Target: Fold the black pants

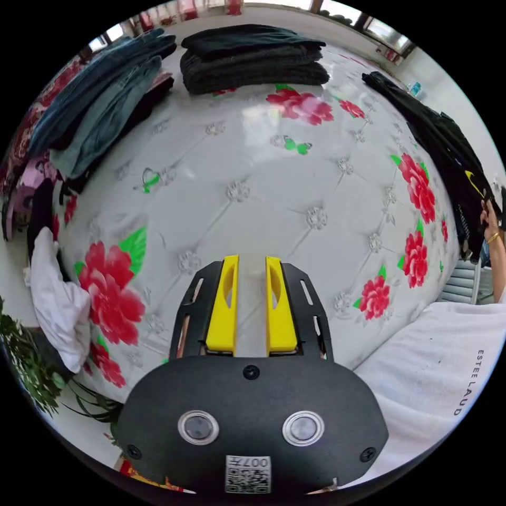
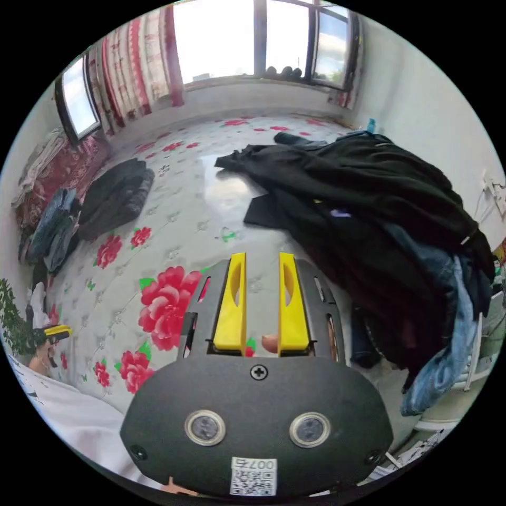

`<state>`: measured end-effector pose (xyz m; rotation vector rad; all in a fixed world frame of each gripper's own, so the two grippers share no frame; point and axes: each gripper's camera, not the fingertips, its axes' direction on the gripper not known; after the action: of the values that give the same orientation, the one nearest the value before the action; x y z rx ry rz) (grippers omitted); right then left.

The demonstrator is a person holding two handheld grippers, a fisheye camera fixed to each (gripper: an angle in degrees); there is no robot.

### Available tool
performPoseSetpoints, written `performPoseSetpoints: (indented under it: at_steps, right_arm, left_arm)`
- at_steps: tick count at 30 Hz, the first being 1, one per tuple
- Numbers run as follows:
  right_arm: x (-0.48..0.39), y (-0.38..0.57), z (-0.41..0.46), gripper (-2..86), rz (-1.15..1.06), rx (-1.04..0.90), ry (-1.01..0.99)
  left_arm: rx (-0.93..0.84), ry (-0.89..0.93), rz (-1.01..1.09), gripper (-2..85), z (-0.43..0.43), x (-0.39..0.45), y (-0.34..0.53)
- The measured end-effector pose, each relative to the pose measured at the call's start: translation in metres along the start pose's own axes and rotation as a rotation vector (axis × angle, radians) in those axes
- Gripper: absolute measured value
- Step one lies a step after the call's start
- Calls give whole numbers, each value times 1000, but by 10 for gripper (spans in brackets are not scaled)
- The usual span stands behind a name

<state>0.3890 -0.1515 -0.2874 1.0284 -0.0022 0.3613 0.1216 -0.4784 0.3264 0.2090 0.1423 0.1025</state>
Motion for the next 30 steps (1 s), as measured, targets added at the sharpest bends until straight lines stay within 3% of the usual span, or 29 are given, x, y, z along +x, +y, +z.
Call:
performPoseSetpoints:
  at_steps: [4,9,17,21,24,26,28,30]
  right_arm:
    - [82,-12,-81,89,111,160,271]
    - [138,-18,-116,105,207,175,378]
    - [141,-70,-71,120,42,-19,444]
    - [153,-92,-11,62,110,-282,470]
    - [127,-100,-6,22,6,-289,574]
    - [100,-99,-25,11,-120,-220,495]
    - [60,-87,-74,4,-227,-16,238]
    - [28,-74,-98,1,-320,53,18]
  left_arm:
    - [-31,52,-6,79,8,10,17]
    - [-24,43,16,78,6,18,20]
    - [-77,57,64,74,7,28,30]
    - [-86,-2,92,71,0,29,43]
    - [-79,-29,107,69,-5,28,57]
    - [-64,-10,88,64,-9,22,68]
    - [-70,35,45,60,-8,12,82]
    - [-73,68,23,58,-8,5,92]
